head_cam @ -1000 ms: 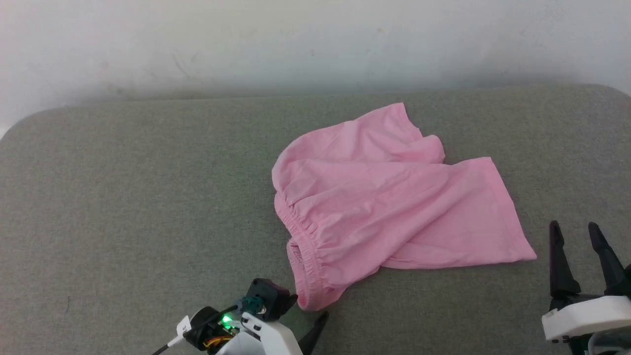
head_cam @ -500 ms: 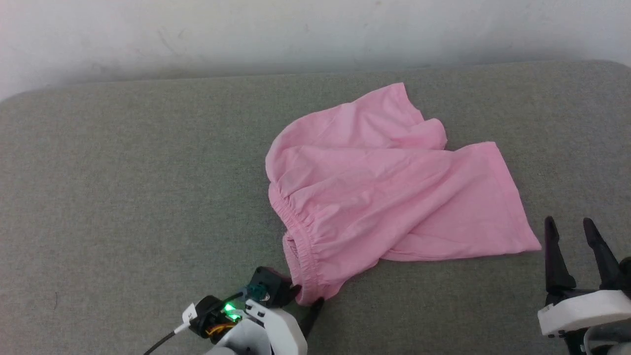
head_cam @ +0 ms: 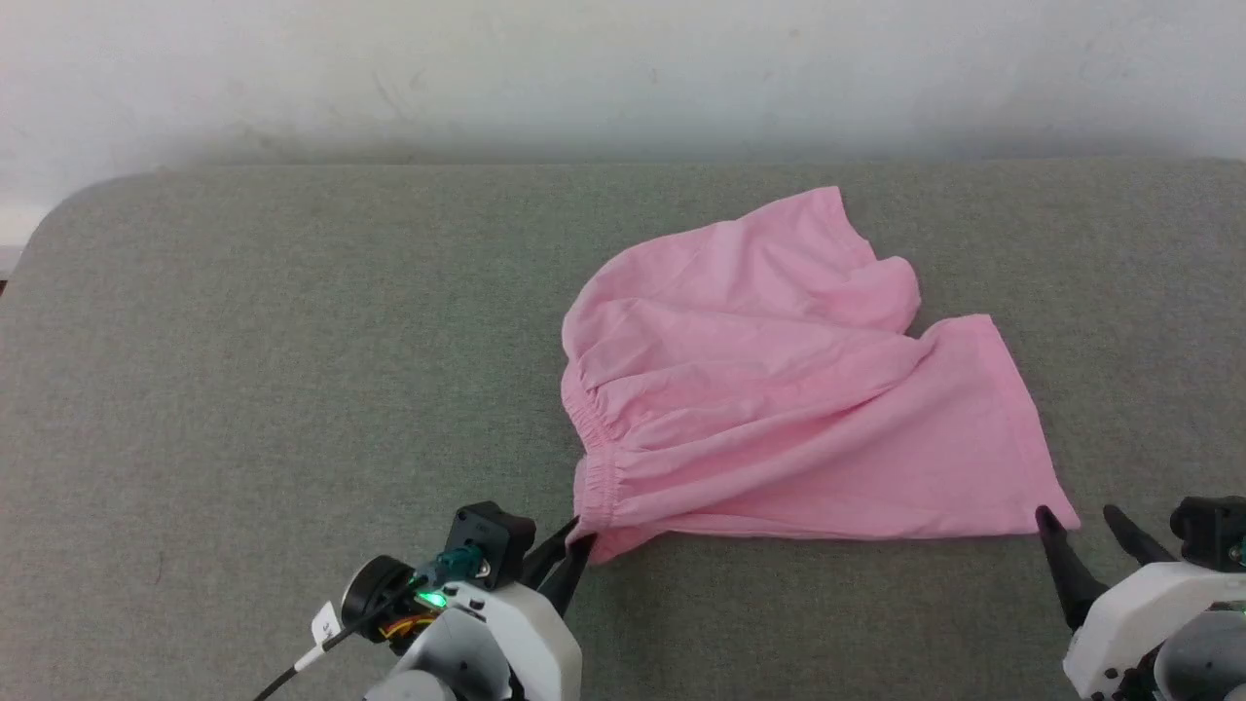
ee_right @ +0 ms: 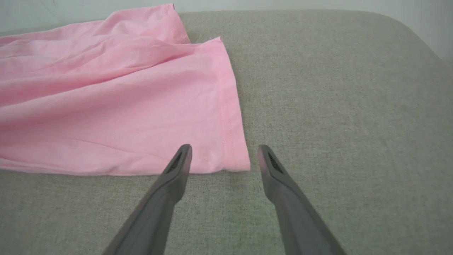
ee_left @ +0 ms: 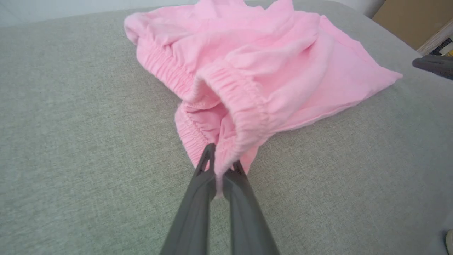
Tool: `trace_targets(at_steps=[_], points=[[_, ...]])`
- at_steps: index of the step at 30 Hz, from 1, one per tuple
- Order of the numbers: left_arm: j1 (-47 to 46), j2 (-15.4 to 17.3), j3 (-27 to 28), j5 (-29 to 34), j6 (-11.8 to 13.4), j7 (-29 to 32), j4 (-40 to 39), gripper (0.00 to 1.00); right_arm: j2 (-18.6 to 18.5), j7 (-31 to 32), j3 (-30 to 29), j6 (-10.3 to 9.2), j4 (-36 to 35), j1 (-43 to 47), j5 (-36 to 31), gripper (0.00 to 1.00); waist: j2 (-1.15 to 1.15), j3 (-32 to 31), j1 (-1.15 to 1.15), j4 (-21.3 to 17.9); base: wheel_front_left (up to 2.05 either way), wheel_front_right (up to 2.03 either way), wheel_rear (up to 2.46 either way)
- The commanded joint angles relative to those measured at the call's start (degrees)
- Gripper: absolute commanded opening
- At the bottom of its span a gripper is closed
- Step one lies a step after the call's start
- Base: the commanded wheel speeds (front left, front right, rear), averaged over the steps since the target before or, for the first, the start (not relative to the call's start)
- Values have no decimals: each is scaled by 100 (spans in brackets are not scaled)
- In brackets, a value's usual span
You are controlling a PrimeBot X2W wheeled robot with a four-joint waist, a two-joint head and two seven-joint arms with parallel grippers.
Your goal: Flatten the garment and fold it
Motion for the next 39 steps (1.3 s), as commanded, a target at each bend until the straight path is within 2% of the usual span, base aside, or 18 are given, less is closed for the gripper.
trace_targets(at_steps=[1, 3, 9, 17, 18, 19, 20, 25, 27, 29, 32, 39], points=[[77, 52, 28, 48, 57, -73, -130, 2, 37, 302, -39, -6, -57, 9, 186, 100, 0, -56, 0, 104, 0, 0, 0], [97, 84, 17, 68, 62, -104, -253, 1, -18, 628, -66, -6, -75, -38, 150, 100, 0, -41, 0, 145, 0, 0, 0], [93, 134, -82, 118, 17, -128, -417, 0, 175, 1227, -343, -6, 259, -318, 102, 100, 0, 25, 0, 270, 0, 0, 0], [53, 99, -215, 159, -9, -185, -417, 0, 212, 1468, -191, -6, 829, -531, 19, 100, 0, 152, 0, 375, 0, 0, 0], [49, 95, -230, 162, -16, -198, -404, 0, 196, 1483, -123, -6, 881, -530, 46, 79, 0, 159, 0, 385, 0, 0, 0], [45, 93, -241, 163, -23, -217, -385, 0, 181, 1469, -77, -6, 915, -531, 81, 33, 0, 163, 0, 391, 0, 0, 0], [41, 95, -250, 162, -33, -240, -364, 0, 159, 1434, -40, -6, 936, -536, 108, 0, 0, 161, 0, 395, 0, 0, 0], [61, 157, -279, 183, -81, -421, -322, 0, 7, 1120, 59, -6, 798, -544, 348, 0, 0, 9, 0, 372, 0, 0, 0], [120, 154, -196, 101, -35, -506, -358, 0, 15, 1060, 31, -6, 611, -535, 700, 0, 0, -102, 0, 334, 0, 0, 0], [156, 189, -137, 41, -23, -535, -443, 0, 74, 1173, -52, -6, 368, -542, 1210, 0, 0, -224, 0, 286, 0, 0, 0], [155, 305, -63, 3, -37, -537, -659, 0, -155, 1425, 4, -6, -168, -507, 1650, 0, 0, -411, 0, 207, 0, 0, 0], [42, 601, 145, -150, -93, -300, -1441, 0, -437, 2010, -231, -6, -1196, -694, 2174, 0, 0, -709, 0, 59, 0, 0, 0]])
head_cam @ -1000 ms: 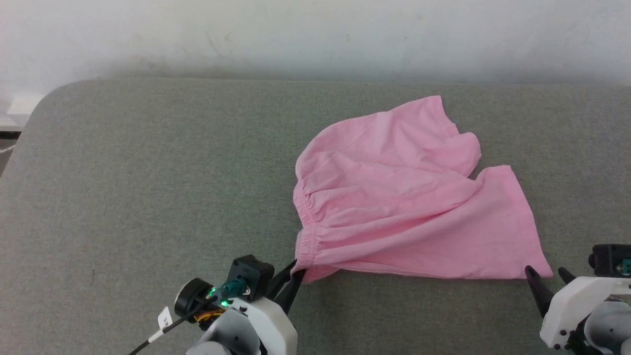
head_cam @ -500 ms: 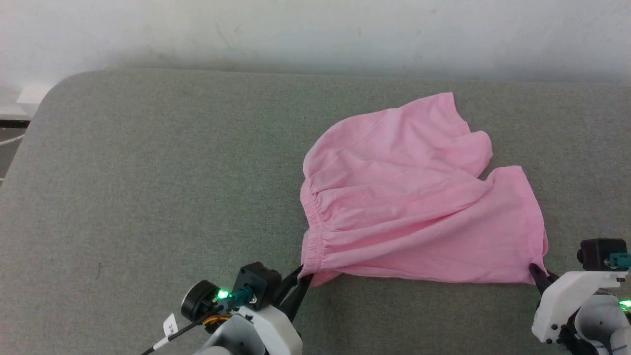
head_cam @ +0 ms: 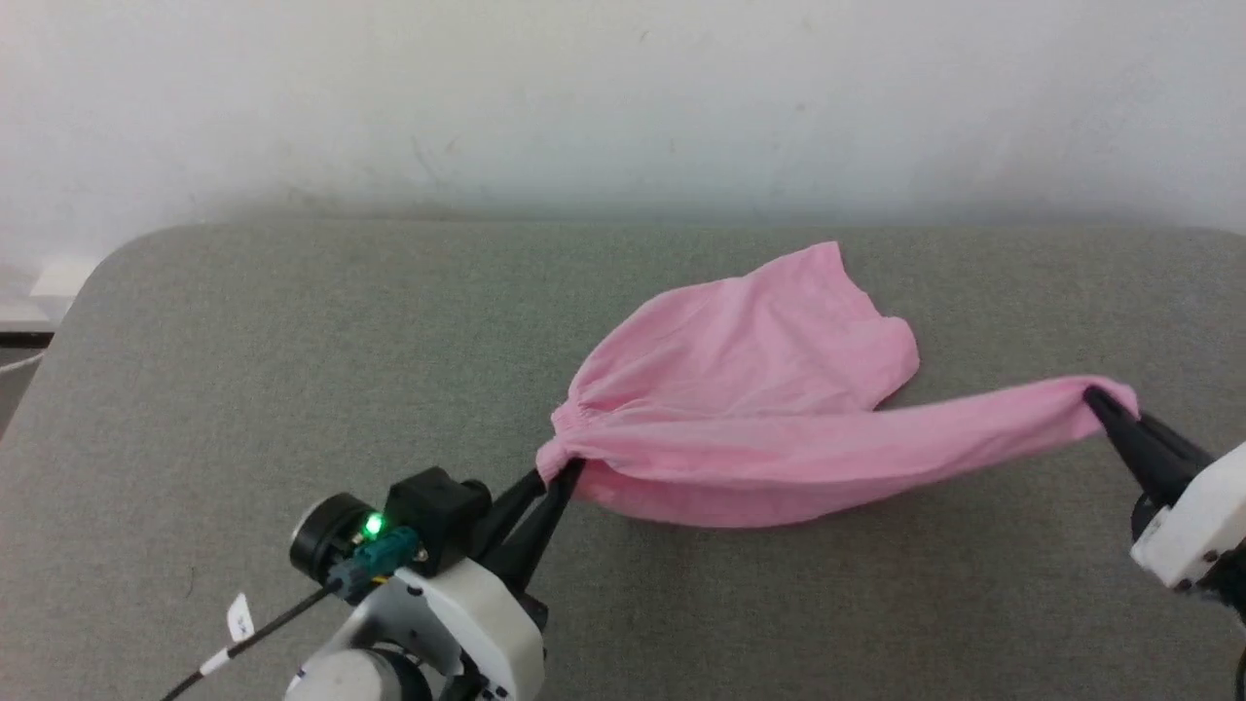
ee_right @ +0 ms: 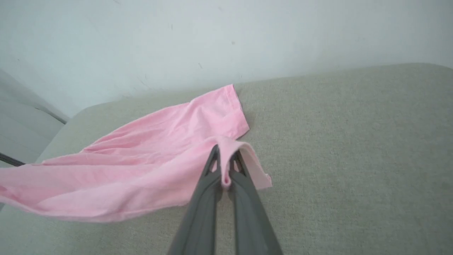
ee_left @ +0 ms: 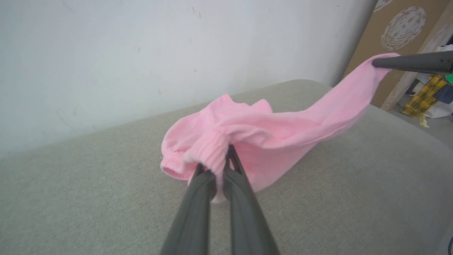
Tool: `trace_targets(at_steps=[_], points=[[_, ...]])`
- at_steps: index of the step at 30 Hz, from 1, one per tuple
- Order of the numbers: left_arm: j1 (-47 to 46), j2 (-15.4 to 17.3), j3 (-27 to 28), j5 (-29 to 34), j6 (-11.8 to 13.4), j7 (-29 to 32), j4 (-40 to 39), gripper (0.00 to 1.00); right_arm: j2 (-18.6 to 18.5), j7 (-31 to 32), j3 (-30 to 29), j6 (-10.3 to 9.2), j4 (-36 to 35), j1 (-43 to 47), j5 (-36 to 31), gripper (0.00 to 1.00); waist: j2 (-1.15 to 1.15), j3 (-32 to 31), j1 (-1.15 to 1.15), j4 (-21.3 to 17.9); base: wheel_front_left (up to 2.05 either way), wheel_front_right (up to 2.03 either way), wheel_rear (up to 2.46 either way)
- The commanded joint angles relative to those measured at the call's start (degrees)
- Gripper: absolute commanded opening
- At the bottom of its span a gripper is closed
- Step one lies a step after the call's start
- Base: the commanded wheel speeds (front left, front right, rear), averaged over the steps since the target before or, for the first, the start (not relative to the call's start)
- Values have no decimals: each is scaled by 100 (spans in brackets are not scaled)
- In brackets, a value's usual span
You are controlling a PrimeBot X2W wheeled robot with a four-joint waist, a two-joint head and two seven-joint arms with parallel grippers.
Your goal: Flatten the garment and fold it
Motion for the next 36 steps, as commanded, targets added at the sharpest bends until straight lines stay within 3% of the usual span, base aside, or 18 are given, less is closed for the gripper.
trace_targets(at_steps=[1, 11, 19, 27, 36], points=[[-76, 111, 79, -36, -21, 59, -146, 0, -13, 83, -80, -4, -150, -172, 91, 0, 0, -171, 0, -133, 0, 0, 0], [-834, 404, 700, -413, 24, 582, -1379, 0, 125, 998, -488, -4, -983, -1264, 255, 0, 0, -403, 0, -259, 0, 0, 0], [-1750, 390, 1137, -437, 186, 679, -1638, 0, 227, 1619, -452, -4, -1243, -2068, -167, 0, 0, -375, 0, -355, 0, 0, 0], [-2794, 378, 1362, -514, 229, 963, -1132, 0, 36, 1641, -39, -4, -728, -3298, -390, 0, 0, 331, 0, -555, 0, 0, 0], [-4807, 233, 1230, -417, -63, 1168, 428, 0, -310, 592, 545, -4, 665, -5406, -746, 0, 0, 1775, 0, -766, 0, 0, 0]])
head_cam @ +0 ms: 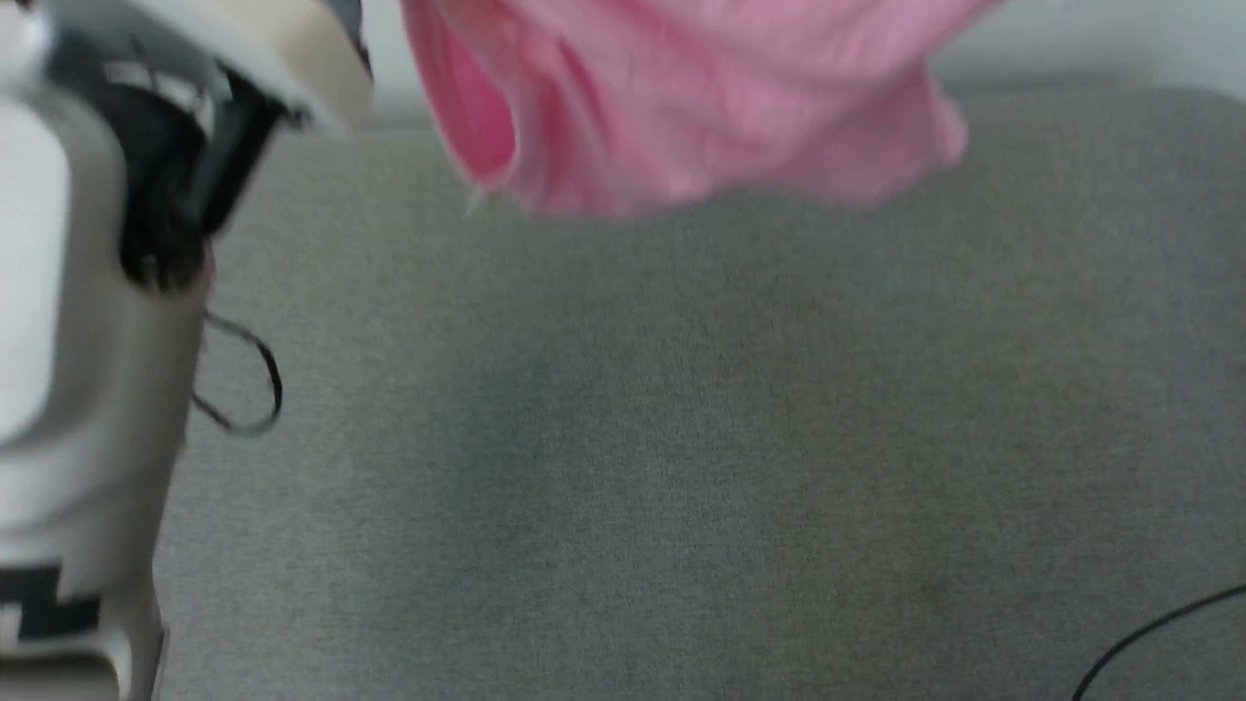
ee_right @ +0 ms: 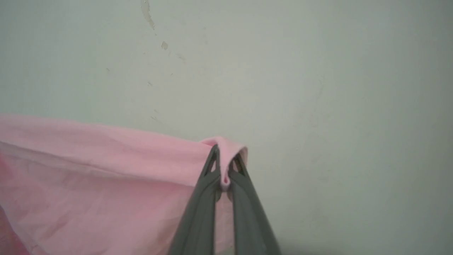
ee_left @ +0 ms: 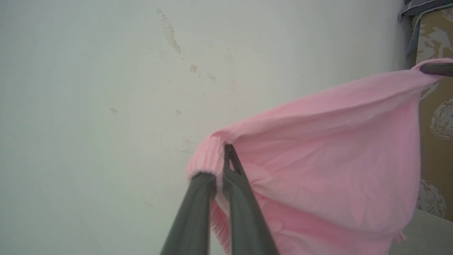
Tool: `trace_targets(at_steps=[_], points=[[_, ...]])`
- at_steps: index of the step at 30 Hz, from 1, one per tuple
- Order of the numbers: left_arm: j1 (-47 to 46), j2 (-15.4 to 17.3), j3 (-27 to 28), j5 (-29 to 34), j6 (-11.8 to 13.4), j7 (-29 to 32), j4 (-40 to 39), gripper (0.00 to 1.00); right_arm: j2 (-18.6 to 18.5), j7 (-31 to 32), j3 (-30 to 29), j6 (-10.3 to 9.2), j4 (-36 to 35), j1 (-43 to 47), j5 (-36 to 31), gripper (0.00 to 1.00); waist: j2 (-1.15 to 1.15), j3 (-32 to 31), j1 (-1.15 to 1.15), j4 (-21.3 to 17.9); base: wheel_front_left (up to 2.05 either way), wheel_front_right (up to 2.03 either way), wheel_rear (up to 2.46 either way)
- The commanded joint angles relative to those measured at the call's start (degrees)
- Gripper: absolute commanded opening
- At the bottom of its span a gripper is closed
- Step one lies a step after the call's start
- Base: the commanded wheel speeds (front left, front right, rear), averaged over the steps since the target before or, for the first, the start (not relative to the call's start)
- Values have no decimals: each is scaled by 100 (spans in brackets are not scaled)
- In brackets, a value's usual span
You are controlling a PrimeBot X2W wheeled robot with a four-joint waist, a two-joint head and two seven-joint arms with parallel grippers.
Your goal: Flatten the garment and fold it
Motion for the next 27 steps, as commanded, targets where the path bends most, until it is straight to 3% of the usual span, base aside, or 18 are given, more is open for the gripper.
trace_targets(at_steps=[1, 8, 15, 20, 27], points=[[-429, -74, -16, 80, -70, -90, 321, 0, -53, -276, 113, -4, 277, -365, -137, 0, 0, 1019, -2, -226, 0, 0, 0], [-1986, -422, -32, 342, -100, -755, 1920, 0, 67, -1626, 422, -4, 1750, -1725, -532, 0, 0, 1819, -2, -305, 0, 0, 0], [-2604, -598, -240, 638, -166, -1526, 3046, 0, 265, -2554, 698, -4, 2824, -2131, -504, 0, 0, 2169, -2, -272, 0, 0, 0], [-2352, -764, -382, 652, -204, -2004, 3592, 0, 273, -2967, 945, -4, 3257, -1853, -241, 0, 0, 2172, -2, -191, 0, 0, 0], [-957, -1063, -585, 447, -261, -2618, 4270, 0, 236, -3444, 1684, -4, 3725, -687, 42, 0, 0, 1555, -2, -100, 0, 0, 0]])
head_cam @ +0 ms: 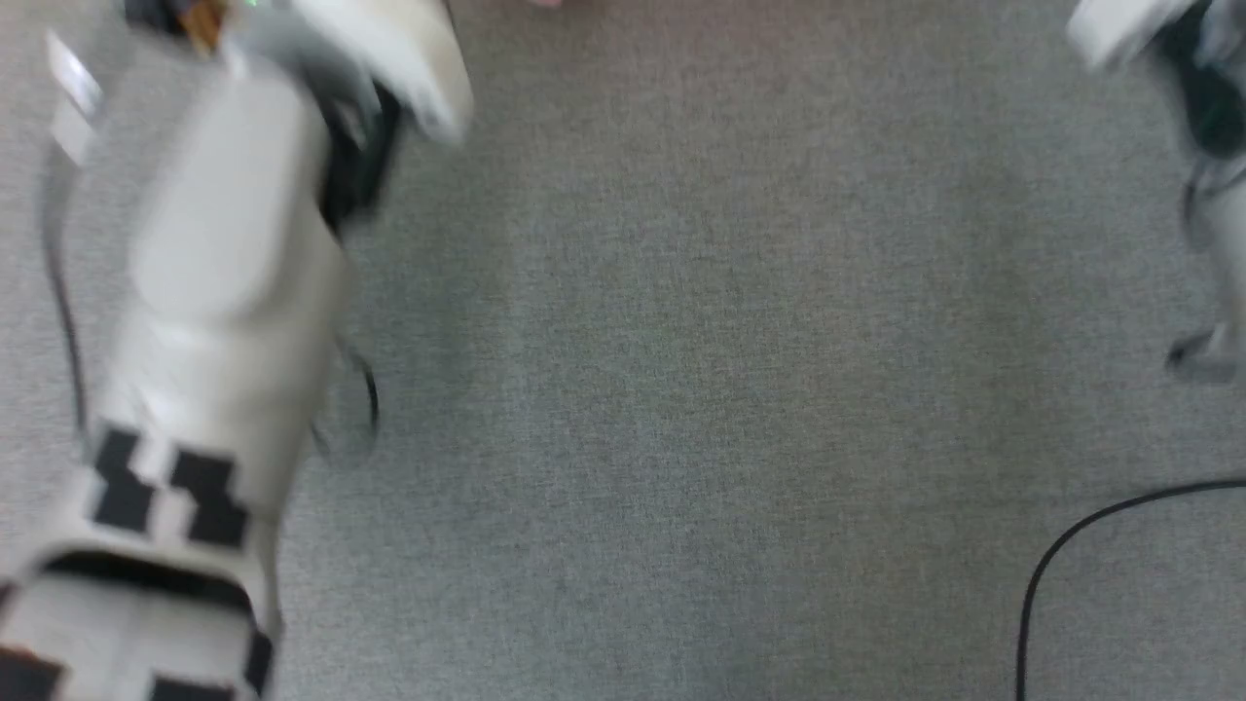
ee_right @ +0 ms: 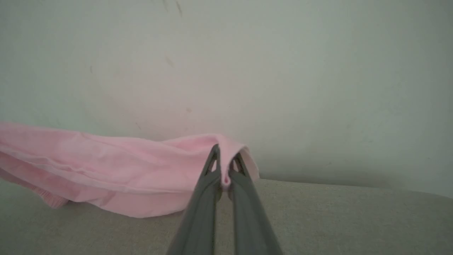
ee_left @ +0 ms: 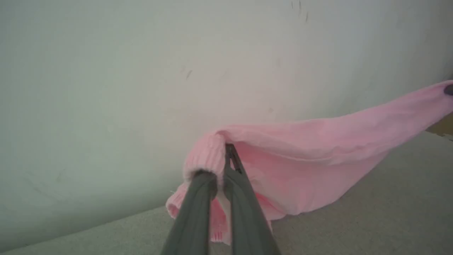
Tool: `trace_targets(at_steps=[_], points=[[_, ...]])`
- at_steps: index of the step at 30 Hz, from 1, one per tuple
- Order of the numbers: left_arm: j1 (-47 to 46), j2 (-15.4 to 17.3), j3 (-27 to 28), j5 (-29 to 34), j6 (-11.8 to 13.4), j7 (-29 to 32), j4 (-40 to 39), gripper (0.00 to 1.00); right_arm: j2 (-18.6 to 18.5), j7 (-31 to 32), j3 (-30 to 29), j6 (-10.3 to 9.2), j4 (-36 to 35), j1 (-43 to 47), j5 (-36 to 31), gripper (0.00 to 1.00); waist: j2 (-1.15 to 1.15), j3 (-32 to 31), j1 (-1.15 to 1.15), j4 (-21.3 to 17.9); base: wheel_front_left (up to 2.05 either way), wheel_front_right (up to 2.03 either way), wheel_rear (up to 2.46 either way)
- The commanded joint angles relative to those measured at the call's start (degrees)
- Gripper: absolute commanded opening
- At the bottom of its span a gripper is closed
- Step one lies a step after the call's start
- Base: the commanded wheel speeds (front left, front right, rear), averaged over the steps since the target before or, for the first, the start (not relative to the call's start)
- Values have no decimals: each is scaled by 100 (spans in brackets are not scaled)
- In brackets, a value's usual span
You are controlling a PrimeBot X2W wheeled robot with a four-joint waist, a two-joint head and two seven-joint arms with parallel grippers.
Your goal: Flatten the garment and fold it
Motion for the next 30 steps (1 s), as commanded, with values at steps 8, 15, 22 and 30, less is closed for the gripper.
trace_targets(at_steps=[8, 15, 22, 30], points=[[2187, 107, -507, -232, -197, -317, 200, 0, -479, 125, 934, -5, 9, 1853, 725, 0, 0, -1558, -1, 147, 0, 0, 0], [3463, 430, -888, -240, -221, -106, -250, 5, -880, 624, 1323, -5, -291, 3009, 1227, 0, 0, -2207, -1, 225, 0, 0, 0], [4696, 809, -1084, -257, -31, 164, -1189, 6, -1412, 1452, 1376, -5, -957, 4182, 1725, 0, 0, -2791, -1, 336, 0, 0, 0], [5909, 1127, -1183, -496, 215, 579, -2513, 0, -1874, 2214, 758, -5, -1779, 5478, 1749, 0, 0, -3244, -1, 383, 0, 0, 0]])
